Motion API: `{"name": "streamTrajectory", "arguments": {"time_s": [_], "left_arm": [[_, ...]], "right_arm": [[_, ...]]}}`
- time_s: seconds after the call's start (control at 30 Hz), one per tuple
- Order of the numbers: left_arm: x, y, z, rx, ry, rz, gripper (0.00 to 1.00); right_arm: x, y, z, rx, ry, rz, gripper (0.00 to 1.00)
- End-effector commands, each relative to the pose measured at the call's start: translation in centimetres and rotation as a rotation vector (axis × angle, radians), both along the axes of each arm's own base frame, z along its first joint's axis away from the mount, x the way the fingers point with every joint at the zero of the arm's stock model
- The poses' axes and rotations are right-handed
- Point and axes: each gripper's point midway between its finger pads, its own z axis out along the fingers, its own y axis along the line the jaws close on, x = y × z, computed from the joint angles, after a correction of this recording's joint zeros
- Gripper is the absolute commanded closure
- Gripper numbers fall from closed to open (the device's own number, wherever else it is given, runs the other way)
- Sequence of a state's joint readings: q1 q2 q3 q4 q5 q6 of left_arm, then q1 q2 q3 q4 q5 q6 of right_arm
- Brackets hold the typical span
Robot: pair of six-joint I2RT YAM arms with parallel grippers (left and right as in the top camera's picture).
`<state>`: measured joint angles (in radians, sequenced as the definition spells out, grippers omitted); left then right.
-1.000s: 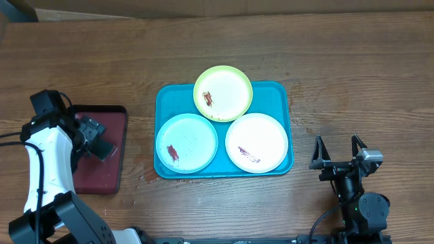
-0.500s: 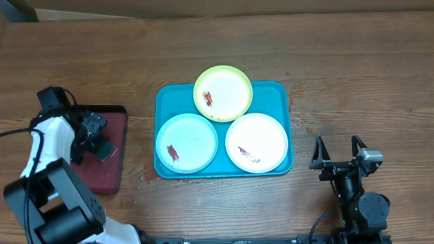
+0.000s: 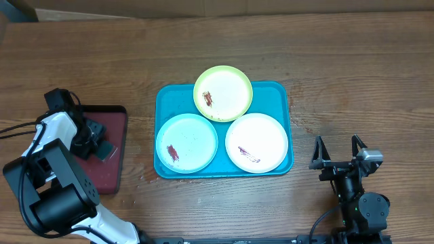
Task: Clean dirty plates on tray and stack at the side
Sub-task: 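Lower the left gripper and grasp the green sponge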
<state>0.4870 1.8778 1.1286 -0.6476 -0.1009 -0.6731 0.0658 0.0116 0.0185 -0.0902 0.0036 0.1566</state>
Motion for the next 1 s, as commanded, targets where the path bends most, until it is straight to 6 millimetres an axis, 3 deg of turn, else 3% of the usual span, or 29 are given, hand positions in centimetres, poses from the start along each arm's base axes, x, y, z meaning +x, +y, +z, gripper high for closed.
{"name": "streamTrajectory", "arguments": {"time_s": [0.0, 0.07, 0.2, 0.23, 0.27, 0.3, 0.33, 0.5, 0.67, 0.8, 0.97], "left_arm": [[-0.5, -0.2, -1.6, -0.032, 0.030, 0.013, 0.80], [-0.6, -0.1, -1.6, -0.028, 0.033, 0.014, 0.94], [-0.7, -0.2, -1.6, -0.031, 0.037, 0.014, 0.96], [-0.8, -0.3, -1.7, -0.035, 0.041, 0.014, 0.86], [-0.8, -0.6, -1.7, -0.050, 0.040, 0.012, 0.58], [-0.8, -1.2, -1.8, -0.085, 0.039, 0.008, 0.18], [-0.9, -2.1, -1.8, -0.131, 0.034, 0.002, 0.00], [-1.2, -5.8, -1.6, -0.330, 0.023, -0.013, 0.00], [-2.0, -6.4, -1.6, -0.352, 0.054, -0.018, 0.00], [-1.9, -6.3, -1.6, -0.349, 0.053, -0.021, 0.54], [-2.0, -6.0, -1.7, -0.334, 0.057, -0.020, 0.92]], "right_arm": [[0.0, -0.1, -0.2, -0.004, -0.004, -0.006, 0.00], [0.0, -0.1, -0.2, -0.004, -0.004, -0.006, 0.00], [0.0, -0.1, -0.2, -0.004, -0.004, -0.006, 0.00], [0.0, -0.1, -0.2, -0.004, -0.004, -0.006, 0.00], [0.0, -0.1, -0.2, -0.004, -0.004, -0.006, 0.00], [0.0, -0.1, -0.2, -0.004, -0.004, -0.006, 0.00], [0.0, -0.1, -0.2, -0.004, -0.004, -0.006, 0.00], [0.0, -0.1, -0.2, -0.004, -0.004, -0.006, 0.00], [0.0, -0.1, -0.2, -0.004, -0.004, -0.006, 0.00], [0.0, -0.1, -0.2, -0.004, -0.004, -0.006, 0.00], [0.0, -0.1, -0.2, -0.004, -0.004, -0.006, 0.00]]}}
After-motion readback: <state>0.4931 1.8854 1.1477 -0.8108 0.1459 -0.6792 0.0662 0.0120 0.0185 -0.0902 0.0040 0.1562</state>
